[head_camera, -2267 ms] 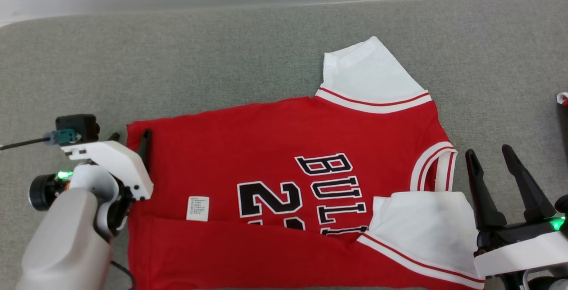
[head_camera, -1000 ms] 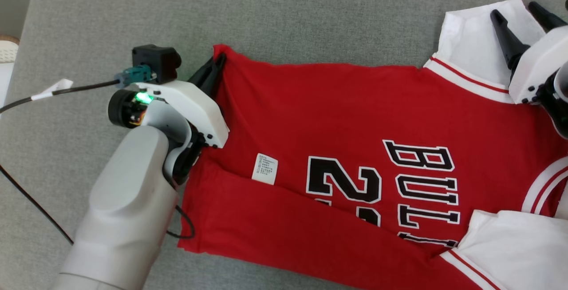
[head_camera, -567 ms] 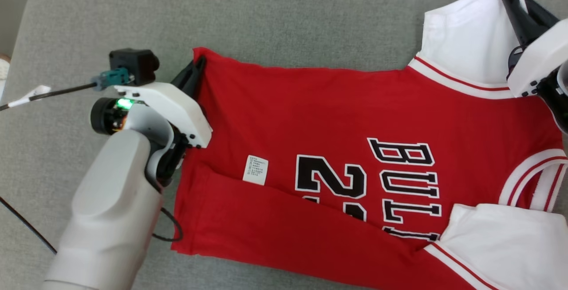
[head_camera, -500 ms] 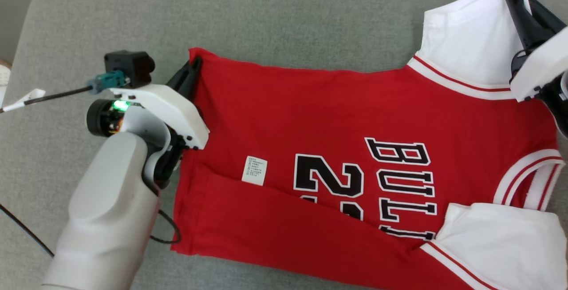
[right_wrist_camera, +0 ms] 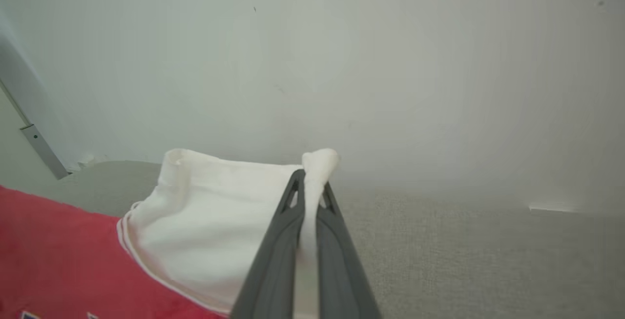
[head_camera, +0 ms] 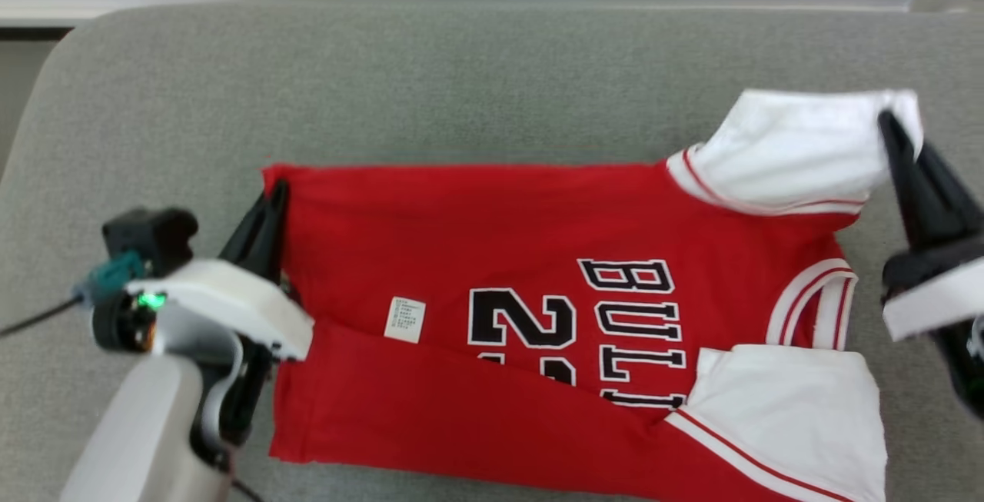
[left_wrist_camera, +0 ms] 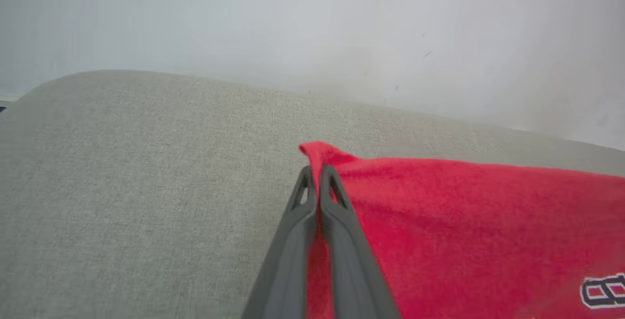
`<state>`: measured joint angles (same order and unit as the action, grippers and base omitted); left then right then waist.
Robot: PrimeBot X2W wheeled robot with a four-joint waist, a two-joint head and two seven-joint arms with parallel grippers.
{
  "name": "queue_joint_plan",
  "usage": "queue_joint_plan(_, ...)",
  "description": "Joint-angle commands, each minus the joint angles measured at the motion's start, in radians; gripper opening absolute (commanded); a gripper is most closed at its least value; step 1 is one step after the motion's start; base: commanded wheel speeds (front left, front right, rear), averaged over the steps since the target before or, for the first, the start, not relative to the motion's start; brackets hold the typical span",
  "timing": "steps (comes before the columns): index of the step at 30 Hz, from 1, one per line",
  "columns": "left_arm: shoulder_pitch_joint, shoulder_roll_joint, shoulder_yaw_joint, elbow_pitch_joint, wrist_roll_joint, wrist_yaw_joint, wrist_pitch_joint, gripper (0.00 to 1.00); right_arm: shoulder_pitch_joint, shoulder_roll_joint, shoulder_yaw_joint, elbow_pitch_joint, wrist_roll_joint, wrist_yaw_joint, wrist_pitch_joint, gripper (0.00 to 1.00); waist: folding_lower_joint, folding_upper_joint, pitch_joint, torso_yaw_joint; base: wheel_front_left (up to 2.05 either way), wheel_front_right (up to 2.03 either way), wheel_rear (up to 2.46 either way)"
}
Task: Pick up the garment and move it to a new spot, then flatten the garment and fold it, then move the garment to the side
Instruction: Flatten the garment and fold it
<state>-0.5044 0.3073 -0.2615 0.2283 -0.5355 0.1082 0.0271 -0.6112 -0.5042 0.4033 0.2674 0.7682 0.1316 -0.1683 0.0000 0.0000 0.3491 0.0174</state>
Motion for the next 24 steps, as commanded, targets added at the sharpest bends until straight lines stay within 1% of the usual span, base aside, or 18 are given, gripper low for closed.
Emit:
queue_joint_plan(1,0.059,0.013,0.012,-0.04,-0.022,0.014,0.005,0.0,0.072,0.016,-0.03,-0.04,-0.016,-0.002,-0.006,0.0,0.0,0.0,-0.025,-0.023,0.0,0.0,0.0)
queue_joint_plan(4,0.162,0.025,0.03,-0.117,-0.038,0.045,0.018,0.0,0.227,0.057,-0.1,-0.117,-0.036,-0.002,0.007,0.0,0.0,0.0,-0.043,-0.032,0.0,0.0,0.0)
queue_joint_plan(6,0.225,0.027,0.043,-0.157,-0.053,0.063,0.023,0.0,0.325,0.097,-0.141,-0.162,-0.053,-0.002,0.021,0.0,0.0,0.0,-0.054,-0.037,0.0,0.0,0.0)
queue_joint_plan(10,0.319,0.031,0.052,-0.202,-0.08,0.083,0.042,0.0,0.493,0.178,-0.211,-0.227,-0.078,-0.002,0.059,0.0,0.0,0.0,-0.066,-0.044,0.0,0.0,0.0)
queue_joint_plan(13,0.366,0.031,0.054,-0.213,-0.089,0.095,0.058,0.0,0.582,0.232,-0.248,-0.253,-0.093,-0.002,0.078,0.0,0.0,0.0,-0.072,-0.05,0.0,0.0,0.0)
queue_joint_plan(17,0.405,0.023,0.053,-0.193,-0.12,0.095,0.083,0.0,0.657,0.287,-0.27,-0.255,-0.112,-0.002,0.102,0.0,0.0,0.0,-0.074,-0.056,0.0,0.0,0.0)
queue_joint_plan(18,0.408,0.022,0.056,-0.182,-0.126,0.095,0.082,0.0,0.67,0.298,-0.27,-0.252,-0.114,-0.002,0.109,0.4,0.0,0.0,-0.074,-0.056,0.0,0.0,0.0)
queue_joint_plan(19,0.409,0.024,0.058,-0.172,-0.122,0.1,0.077,0.78,0.682,0.31,-0.269,-0.253,-0.116,-0.002,0.112,1.0,0.0,0.0,-0.074,-0.057,0.0,0.0,0.0)
queue_joint_plan(20,0.412,0.019,0.055,-0.166,-0.125,0.099,0.077,1.0,0.691,0.317,-0.268,-0.256,-0.121,-0.002,0.109,1.0,0.0,0.0,-0.074,-0.058,0.0,0.0,0.0)
queue_joint_plan(24,0.437,0.005,0.069,-0.153,-0.133,0.105,0.034,1.0,0.729,0.336,-0.277,-0.279,-0.148,-0.002,0.1,1.0,0.0,0.0,-0.084,-0.065,0.0,0.0,0.0)
